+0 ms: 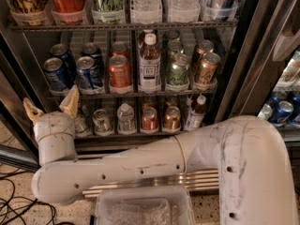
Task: Pick pepsi can from middle shelf of fridge
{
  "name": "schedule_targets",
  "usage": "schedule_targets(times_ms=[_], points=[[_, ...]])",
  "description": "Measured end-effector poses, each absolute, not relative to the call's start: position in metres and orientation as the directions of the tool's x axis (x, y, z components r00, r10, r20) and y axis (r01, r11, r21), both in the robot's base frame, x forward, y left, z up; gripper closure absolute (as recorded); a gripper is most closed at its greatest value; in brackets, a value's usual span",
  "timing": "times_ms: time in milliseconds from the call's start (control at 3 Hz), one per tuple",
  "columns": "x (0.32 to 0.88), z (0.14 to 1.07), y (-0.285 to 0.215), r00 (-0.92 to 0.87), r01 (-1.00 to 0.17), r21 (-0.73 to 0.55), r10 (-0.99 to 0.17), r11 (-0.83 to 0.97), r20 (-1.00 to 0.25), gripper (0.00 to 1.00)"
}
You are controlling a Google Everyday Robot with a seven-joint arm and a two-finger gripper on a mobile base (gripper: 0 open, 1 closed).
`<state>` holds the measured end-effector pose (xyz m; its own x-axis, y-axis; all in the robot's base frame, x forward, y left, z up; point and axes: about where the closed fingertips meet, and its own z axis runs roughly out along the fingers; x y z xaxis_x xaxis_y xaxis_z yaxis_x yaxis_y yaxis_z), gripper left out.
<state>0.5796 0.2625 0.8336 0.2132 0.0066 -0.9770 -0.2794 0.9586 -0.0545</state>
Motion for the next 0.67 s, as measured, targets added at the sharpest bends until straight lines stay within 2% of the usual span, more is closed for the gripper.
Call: schedule_targets(times_ms=[333,667], points=[[0.5842,0.8352,0.2635,0.210,-0.260,-0.052,0.004,0.964,-0.978,0.23],[0.5895,0.8381,0.2652,0.211,-0.245,-0.055,-0.002,0.968,-0.977,0.30]])
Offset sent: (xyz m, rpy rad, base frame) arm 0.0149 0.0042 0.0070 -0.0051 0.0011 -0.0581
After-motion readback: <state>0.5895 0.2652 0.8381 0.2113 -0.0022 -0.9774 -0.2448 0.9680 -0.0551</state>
